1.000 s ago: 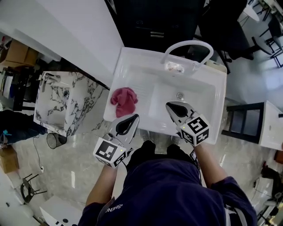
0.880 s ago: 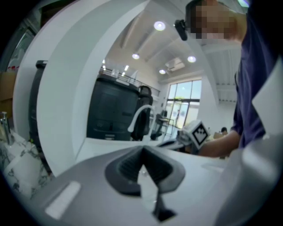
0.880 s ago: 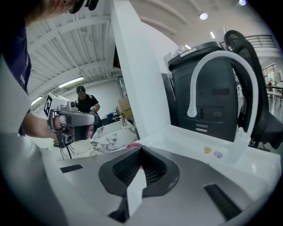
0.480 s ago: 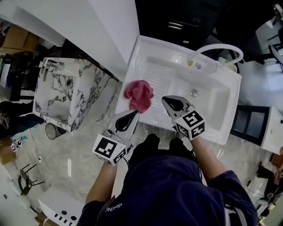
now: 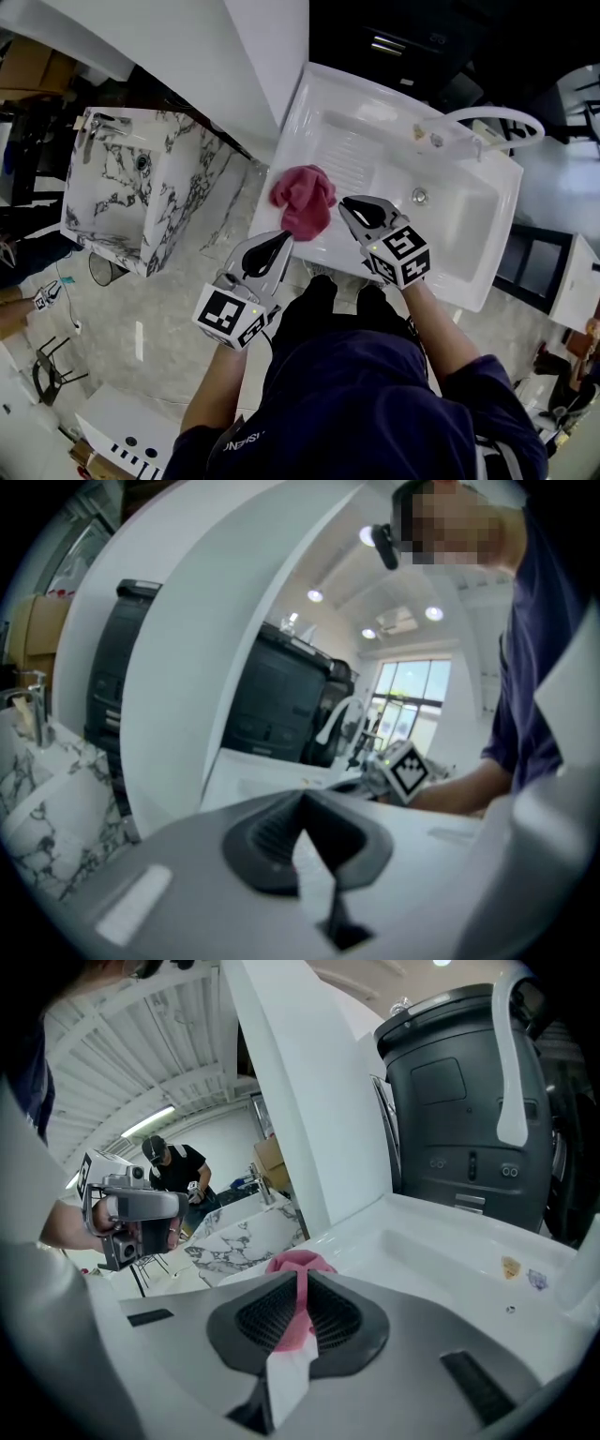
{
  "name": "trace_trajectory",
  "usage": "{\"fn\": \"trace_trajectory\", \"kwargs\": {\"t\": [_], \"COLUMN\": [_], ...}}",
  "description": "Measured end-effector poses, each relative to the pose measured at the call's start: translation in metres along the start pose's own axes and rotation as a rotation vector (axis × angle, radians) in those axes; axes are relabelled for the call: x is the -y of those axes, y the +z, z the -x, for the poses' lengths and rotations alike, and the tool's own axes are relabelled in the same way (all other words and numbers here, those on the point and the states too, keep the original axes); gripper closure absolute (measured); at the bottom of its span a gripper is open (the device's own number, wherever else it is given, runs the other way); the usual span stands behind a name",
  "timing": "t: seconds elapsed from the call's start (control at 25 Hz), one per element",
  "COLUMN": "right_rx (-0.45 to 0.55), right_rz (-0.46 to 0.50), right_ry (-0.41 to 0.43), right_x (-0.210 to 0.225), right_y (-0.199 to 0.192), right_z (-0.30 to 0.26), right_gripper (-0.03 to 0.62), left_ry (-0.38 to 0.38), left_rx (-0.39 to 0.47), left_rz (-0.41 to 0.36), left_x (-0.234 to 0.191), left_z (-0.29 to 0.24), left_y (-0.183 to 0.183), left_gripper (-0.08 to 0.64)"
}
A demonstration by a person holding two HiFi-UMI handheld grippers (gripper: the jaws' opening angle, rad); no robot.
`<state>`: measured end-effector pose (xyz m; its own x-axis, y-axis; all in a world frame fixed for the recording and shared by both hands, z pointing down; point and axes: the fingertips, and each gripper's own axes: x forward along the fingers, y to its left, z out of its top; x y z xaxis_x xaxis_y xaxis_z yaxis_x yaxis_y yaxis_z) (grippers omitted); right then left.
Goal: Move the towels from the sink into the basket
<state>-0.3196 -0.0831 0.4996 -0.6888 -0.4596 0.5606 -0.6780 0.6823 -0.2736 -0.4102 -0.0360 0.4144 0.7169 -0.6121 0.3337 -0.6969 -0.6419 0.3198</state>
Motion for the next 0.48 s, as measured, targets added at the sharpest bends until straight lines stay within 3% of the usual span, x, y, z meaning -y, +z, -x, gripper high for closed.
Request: {"fn": "trace_trajectory", "kwargs": {"t": [0.28,0.4,0.48], "right_rx": [-0.049,-0.066,-0.073], "right_rz": [0.001,0.005,0.010], "right_ry": [0.033,0.044,0.046], "right_x": [0.002,0.002,0.003], "right_y": [-0.009,-0.011,-0.011], "right_z": [-0.027,-0.039,-0.045], "right_gripper": [0.579,0.483,0.480], "left_ry": [0.013,0.016,0.020], "left_rx": [-0.007,-0.007,-0.007], "left_rz": [0.035,0.044,0.050], "left_x": [-0.015,-0.018,-0.021], "left_z": [-0.002,-0.002,-0.002], "left_y": [-0.007,-0.010,-0.011], "left_gripper": [0.557,0.557,0.557]}}
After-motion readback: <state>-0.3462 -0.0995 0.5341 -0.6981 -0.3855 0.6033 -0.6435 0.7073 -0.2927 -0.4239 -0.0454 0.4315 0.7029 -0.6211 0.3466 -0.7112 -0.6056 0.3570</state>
